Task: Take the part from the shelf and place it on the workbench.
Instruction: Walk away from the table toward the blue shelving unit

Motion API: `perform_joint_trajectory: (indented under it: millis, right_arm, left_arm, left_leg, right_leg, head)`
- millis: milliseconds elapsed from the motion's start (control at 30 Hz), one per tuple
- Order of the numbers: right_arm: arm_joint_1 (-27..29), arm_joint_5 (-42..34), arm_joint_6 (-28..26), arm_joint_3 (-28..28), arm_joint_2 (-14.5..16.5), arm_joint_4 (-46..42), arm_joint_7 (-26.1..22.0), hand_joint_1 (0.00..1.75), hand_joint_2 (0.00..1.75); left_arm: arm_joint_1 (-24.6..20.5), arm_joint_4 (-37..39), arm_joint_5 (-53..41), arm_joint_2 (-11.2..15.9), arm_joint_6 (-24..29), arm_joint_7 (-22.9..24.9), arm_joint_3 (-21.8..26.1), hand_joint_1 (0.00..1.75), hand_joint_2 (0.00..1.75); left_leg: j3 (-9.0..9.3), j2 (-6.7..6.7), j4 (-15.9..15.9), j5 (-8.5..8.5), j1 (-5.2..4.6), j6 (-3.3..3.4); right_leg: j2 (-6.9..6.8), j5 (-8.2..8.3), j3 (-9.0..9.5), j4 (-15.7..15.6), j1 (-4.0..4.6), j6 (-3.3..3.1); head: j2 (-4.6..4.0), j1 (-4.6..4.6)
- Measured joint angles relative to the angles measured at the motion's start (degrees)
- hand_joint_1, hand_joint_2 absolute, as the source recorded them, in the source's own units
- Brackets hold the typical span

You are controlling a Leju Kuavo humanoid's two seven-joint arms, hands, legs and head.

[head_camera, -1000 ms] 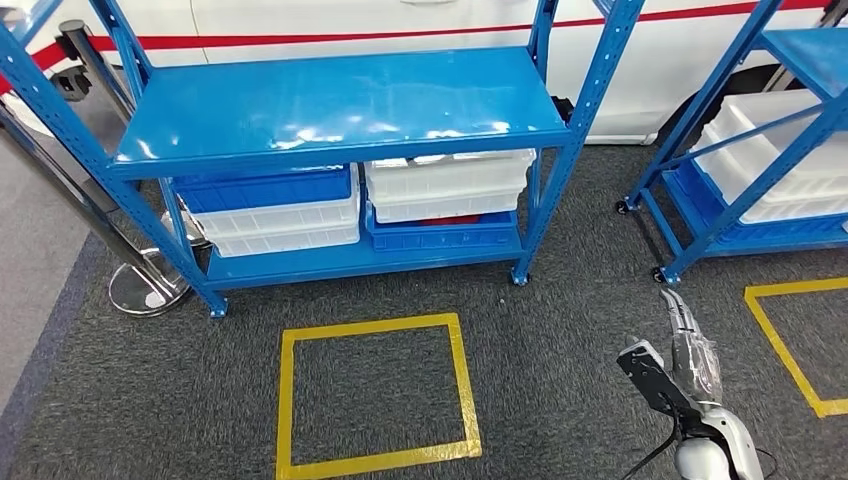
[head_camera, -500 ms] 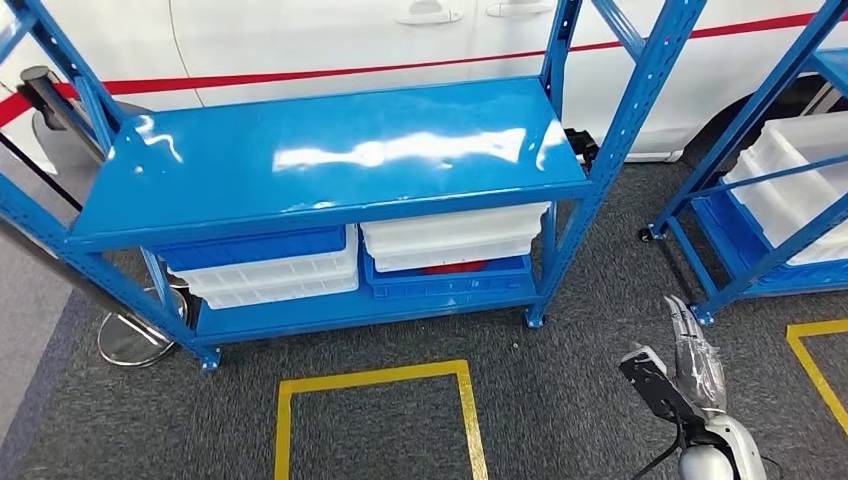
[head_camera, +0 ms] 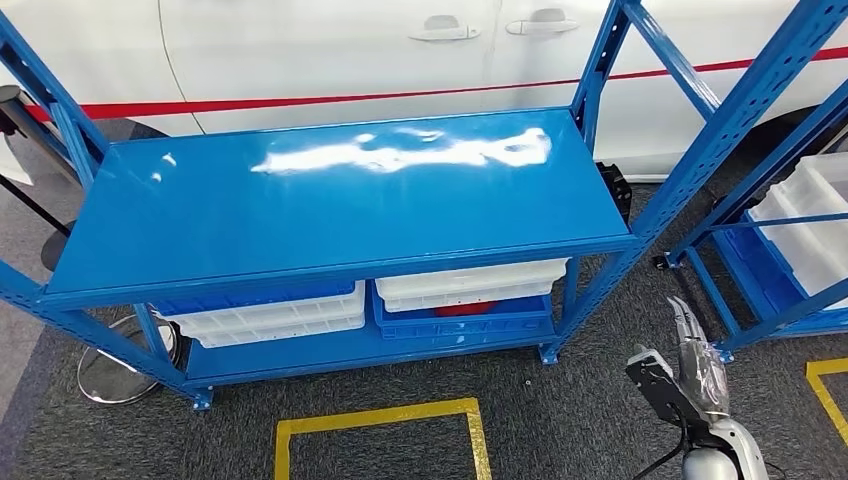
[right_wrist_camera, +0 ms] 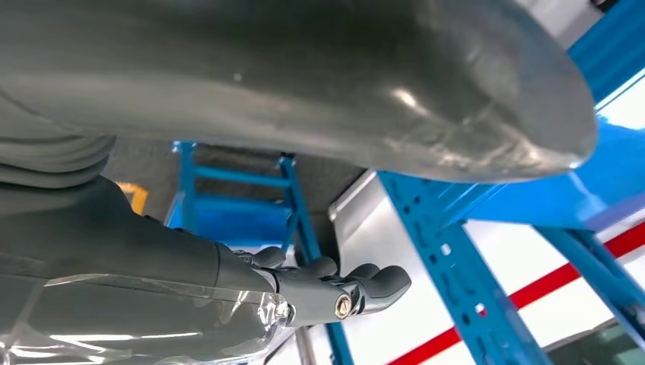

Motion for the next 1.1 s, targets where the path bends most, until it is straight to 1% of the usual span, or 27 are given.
perform_joint_trajectory:
  millis: [33, 67, 100, 133, 167, 233, 300, 367, 467, 600, 700, 800, 900, 1100]
  right_arm:
    - [0.15, -0.23, 0.39, 0.01, 0.20, -0.24, -0.10, 0.00, 0.00]
    - [0.23, -0.25, 0.60, 0.04, 0.42, -0.52, -0.08, 0.00, 0.00]
    - [0.26, -0.09, 0.70, 0.11, 0.69, -0.76, 0.13, 0.00, 0.00]
    - [0.24, 0.16, 0.68, 0.19, 0.98, -0.92, 0.37, 0.00, 0.00]
    - [0.16, 0.36, 0.64, 0.32, 1.24, -0.96, 0.63, 0.00, 0.00]
    - [-0.17, 0.41, 0.55, 0.61, 1.69, -0.98, 0.97, 0.00, 0.87]
    - [-0.56, -0.15, 0.59, 0.84, 1.91, -0.94, 1.09, 0.00, 1.75]
    - [-0.87, -1.29, 0.93, 1.04, 1.96, -0.79, 1.11, 0.00, 1.75]
    - [-1.11, -3.99, 2.23, 1.38, 2.01, -0.51, 0.98, 0.00, 1.75]
    - [-1.04, -10.74, 6.81, 1.73, 2.39, -0.18, 0.58, 0.00, 1.75]
    - [-0.78, -12.33, 8.67, 2.78, 2.92, 0.90, -0.14, 0.00, 1.75]
    - [-0.59, -12.35, 8.30, 4.35, 3.32, 2.75, -1.31, 0.00, 1.75]
    - [-0.63, -14.24, 7.12, 5.51, 3.34, 5.37, -2.46, 0.00, 1.75]
    - [-0.23, -16.93, 3.78, 6.96, 2.43, 11.83, -3.82, 0.00, 1.75]
  left_arm:
    - [-0.01, 0.00, -0.01, -0.01, 0.18, 0.08, -0.09, 0.00, 1.75]
    - [-0.03, 0.00, -0.01, -0.02, 0.30, 0.16, -0.14, 0.00, 1.75]
    - [-0.08, 0.01, 0.00, -0.03, 0.39, 0.23, -0.16, 0.00, 1.75]
    - [-0.18, 0.01, 0.01, -0.04, 0.44, 0.26, -0.18, 0.00, 1.75]
    - [-0.27, 0.02, 0.02, -0.01, 0.47, 0.26, -0.21, 0.00, 1.75]
    - [-0.48, 0.02, 0.04, 0.10, 0.51, 0.25, -0.32, 0.00, 1.75]
    - [-0.61, 0.02, 0.10, 0.21, 0.56, 0.22, -0.46, 0.00, 1.75]
    - [-0.70, 0.02, 0.16, 0.25, 0.63, 0.19, -0.56, 0.00, 1.75]
    - [-0.72, 0.02, 0.19, 0.36, 0.71, 0.11, -0.62, 0.00, 1.75]
    - [-0.71, 0.02, -0.02, 0.42, 0.61, -0.18, -0.87, 0.00, 1.75]
    - [-0.72, 0.02, -0.43, 0.40, 0.54, -0.33, -1.08, 0.00, 1.75]
    - [-0.76, 0.02, -0.72, 0.39, 0.29, -0.60, -1.31, 0.00, 1.75]
    - [-0.99, 0.02, -0.99, 0.39, 0.16, -0.77, -1.79, 0.00, 1.75]
    - [-1.42, 0.02, -3.90, 0.39, 2.56, 0.64, -3.80, 0.00, 1.75]
  left_leg:
    - [0.90, -0.03, 0.00, -0.64, 0.01, -0.13]
    - [1.67, -0.05, 0.00, -1.24, 0.02, -0.29]
    - [2.34, -0.11, 0.03, -1.77, -0.04, -0.52]
    - [2.74, -0.23, 0.09, -2.17, -0.10, -0.79]
    - [2.90, -0.33, 0.18, -2.46, -0.18, -0.93]
    - [2.99, -0.46, 0.22, -2.68, -0.27, -0.80]
    - [3.24, -0.37, 0.01, -2.76, -0.26, -0.66]
    - [3.60, -0.33, -0.24, -2.85, -0.21, -0.87]
    - [3.89, -0.33, -0.49, -2.87, -0.19, -1.15]
    - [3.99, -0.33, -0.64, -2.87, -0.12, -1.57]
    - [3.99, -0.33, -0.66, -2.86, -0.06, -1.78]
    - [3.99, -0.32, -0.66, -2.86, -0.03, -1.77]
    - [3.98, -0.33, -0.64, -2.87, -0.04, -1.77]
    - [3.97, -0.33, -0.60, -2.89, -0.05, -1.74]
  right_leg:
    - [-0.05, 3.30, -0.80, -2.07, -0.01, -0.02]
    - [-0.09, 6.94, -0.94, -5.45, 0.01, -0.16]
    - [-0.10, 9.72, -0.73, -8.52, 0.16, -0.42]
    - [-0.12, 11.19, -0.20, -11.24, 0.29, -0.85]
    - [-0.10, 11.62, 0.16, -12.82, 0.37, -1.32]
    - [-0.04, 11.10, 0.81, -13.98, 0.48, -2.05]
    - [0.03, 11.00, 0.94, -14.01, 0.61, -2.37]
    - [0.01, 10.80, 1.18, -14.01, 0.69, -2.68]
    - [-0.04, 10.64, 1.36, -14.01, 0.73, -2.93]
    - [-0.05, 10.57, 1.41, -13.99, 0.78, -3.03]
    - [-0.05, 10.55, 1.43, -13.99, 0.80, -3.07]
    - [-0.05, 10.55, 1.43, -13.99, 0.74, -3.06]
    - [-0.07, 10.55, 1.46, -14.01, 0.71, -3.06]
    - [-0.08, 10.57, 1.53, -14.14, 0.68, -3.03]
  head:
    - [-0.01, 0.00]
    - [-0.01, 0.01]
    - [-0.02, -0.01]
    - [-0.02, -0.01]
    - [-0.02, -0.02]
    - [-0.02, -0.04]
    - [-0.02, -0.05]
    - [-0.02, -0.04]
    - [-0.02, -0.04]
    - [-0.02, -0.05]
    - [-0.02, -0.05]
    - [-0.02, -0.05]
    - [-0.02, -0.05]
    - [-0.02, -0.05]
